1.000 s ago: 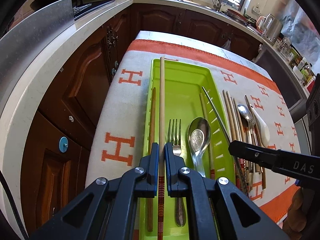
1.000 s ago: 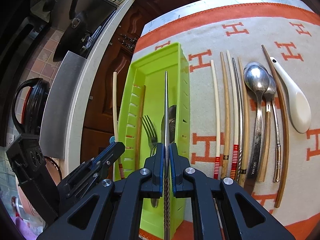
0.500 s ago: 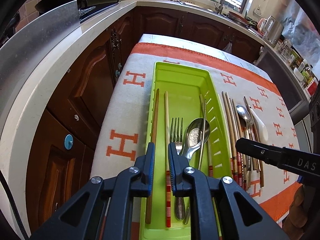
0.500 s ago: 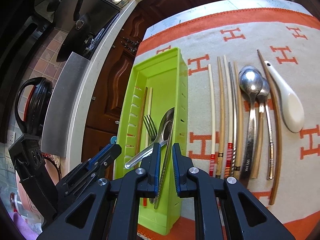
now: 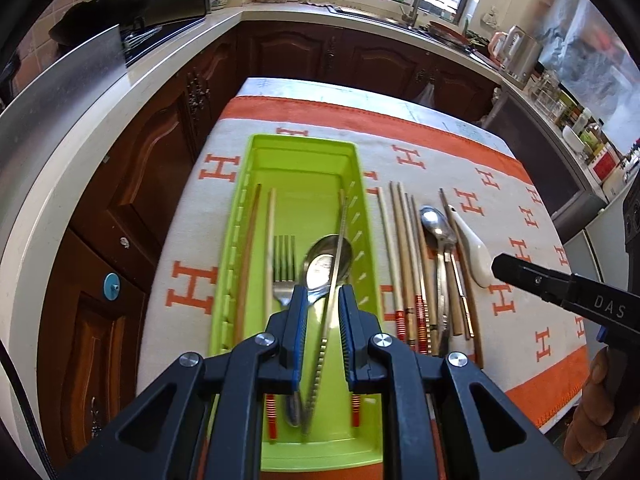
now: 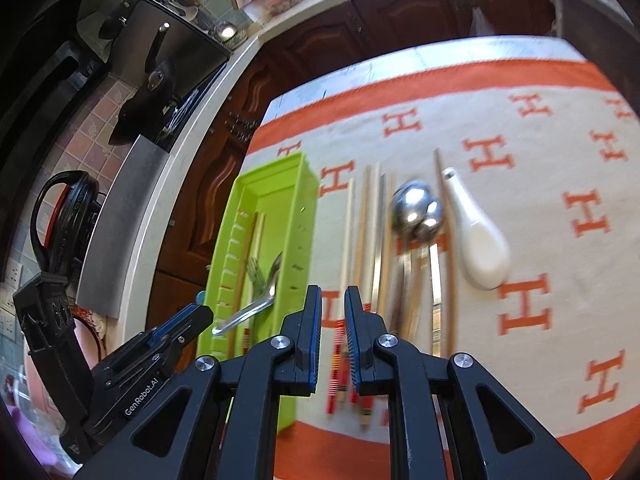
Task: Organize utensils
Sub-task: 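Carry both chopsticks into the green tray and open both tools to release them, then grasp a silver spoon with the left tool while the right tool grasps a wooden chopstick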
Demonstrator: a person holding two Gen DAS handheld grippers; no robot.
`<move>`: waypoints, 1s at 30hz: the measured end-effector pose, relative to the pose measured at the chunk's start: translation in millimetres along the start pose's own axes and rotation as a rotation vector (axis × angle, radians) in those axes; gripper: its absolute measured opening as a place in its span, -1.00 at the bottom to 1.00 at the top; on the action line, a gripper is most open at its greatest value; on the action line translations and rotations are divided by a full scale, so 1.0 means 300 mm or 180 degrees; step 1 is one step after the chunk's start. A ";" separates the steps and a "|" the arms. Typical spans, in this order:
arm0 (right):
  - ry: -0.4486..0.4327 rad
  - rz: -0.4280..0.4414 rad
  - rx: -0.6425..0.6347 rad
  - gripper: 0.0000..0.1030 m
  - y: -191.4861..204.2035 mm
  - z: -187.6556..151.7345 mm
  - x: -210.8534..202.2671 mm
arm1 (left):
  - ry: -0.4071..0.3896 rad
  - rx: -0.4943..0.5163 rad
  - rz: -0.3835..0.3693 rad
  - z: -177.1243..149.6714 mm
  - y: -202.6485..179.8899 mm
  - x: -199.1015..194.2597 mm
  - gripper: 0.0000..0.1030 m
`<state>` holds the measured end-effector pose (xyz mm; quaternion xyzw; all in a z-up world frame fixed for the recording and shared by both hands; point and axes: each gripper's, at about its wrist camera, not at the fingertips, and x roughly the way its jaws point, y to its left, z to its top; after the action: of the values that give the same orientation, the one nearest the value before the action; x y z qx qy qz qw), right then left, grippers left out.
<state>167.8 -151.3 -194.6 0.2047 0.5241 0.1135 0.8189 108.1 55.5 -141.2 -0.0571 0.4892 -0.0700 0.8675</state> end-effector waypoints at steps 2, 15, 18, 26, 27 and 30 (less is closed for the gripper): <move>-0.0070 -0.0050 -0.0039 -0.77 -0.019 0.001 -0.035 | 0.0016 0.0054 -0.0015 0.001 -0.038 0.002 -0.74; -0.0173 -0.0121 0.0136 -0.77 -0.243 0.008 -0.119 | 0.0178 0.0292 0.0030 0.022 -0.234 0.052 -0.74; -0.0129 -0.0097 0.0191 -0.77 -0.285 0.003 -0.106 | 0.0231 0.0356 0.0029 0.028 -0.282 0.074 -0.74; -0.0036 -0.0074 0.0237 -0.77 -0.363 0.000 -0.064 | 0.0441 0.0442 0.0017 0.031 -0.354 0.154 -0.74; -0.0025 -0.0073 0.0237 -0.77 -0.366 0.000 -0.058 | 0.0474 0.0443 0.0007 0.032 -0.359 0.167 -0.74; 0.0013 -0.0091 0.0200 -0.77 -0.383 -0.001 -0.038 | 0.0570 0.0418 -0.0066 0.037 -0.374 0.212 -0.74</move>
<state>159.3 -258.2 -237.5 0.2226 0.5319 0.0856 0.8125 142.8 -65.7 -170.3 0.0013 0.5585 -0.1157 0.8214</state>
